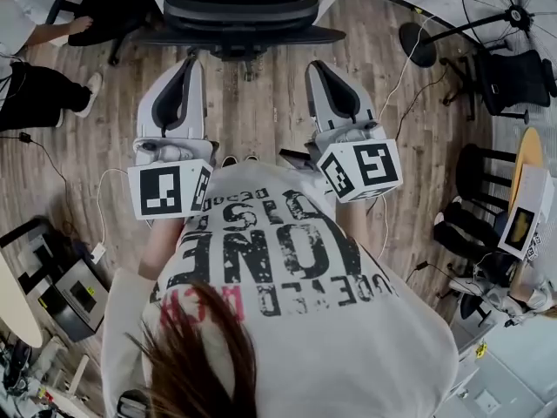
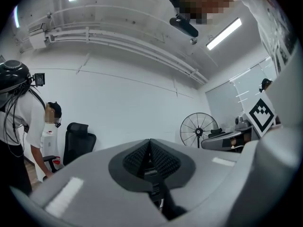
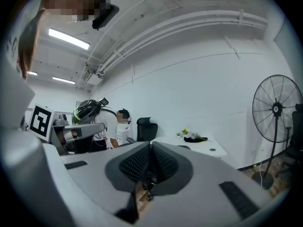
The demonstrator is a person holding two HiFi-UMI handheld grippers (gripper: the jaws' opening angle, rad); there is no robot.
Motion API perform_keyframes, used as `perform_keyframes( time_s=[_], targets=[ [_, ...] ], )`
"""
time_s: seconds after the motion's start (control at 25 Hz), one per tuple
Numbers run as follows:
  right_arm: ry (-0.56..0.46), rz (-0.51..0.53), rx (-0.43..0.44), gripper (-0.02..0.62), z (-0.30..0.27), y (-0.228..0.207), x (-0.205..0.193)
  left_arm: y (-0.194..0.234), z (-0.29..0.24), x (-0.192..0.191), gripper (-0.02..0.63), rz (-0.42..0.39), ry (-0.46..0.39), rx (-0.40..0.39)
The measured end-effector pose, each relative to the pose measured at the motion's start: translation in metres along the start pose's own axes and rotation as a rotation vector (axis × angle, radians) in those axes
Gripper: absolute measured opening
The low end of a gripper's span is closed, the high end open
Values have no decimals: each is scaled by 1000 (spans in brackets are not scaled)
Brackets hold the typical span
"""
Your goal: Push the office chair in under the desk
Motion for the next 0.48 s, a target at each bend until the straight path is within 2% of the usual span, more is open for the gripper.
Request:
perform_keyframes(
  time_s=[0.48],
  targets=[
    [3,-8,-12,25,5,4,-2,-3,5,0,12,10,4,-17]
  ],
)
Point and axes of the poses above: the fingertips, and each gripper's own axes: z backward along the fingers, y to its left, x out of its top, the point moved 3 cm from there along z, backward along the fingers, and after that the axes turned 3 degrees about z, right-handed, at the moved point
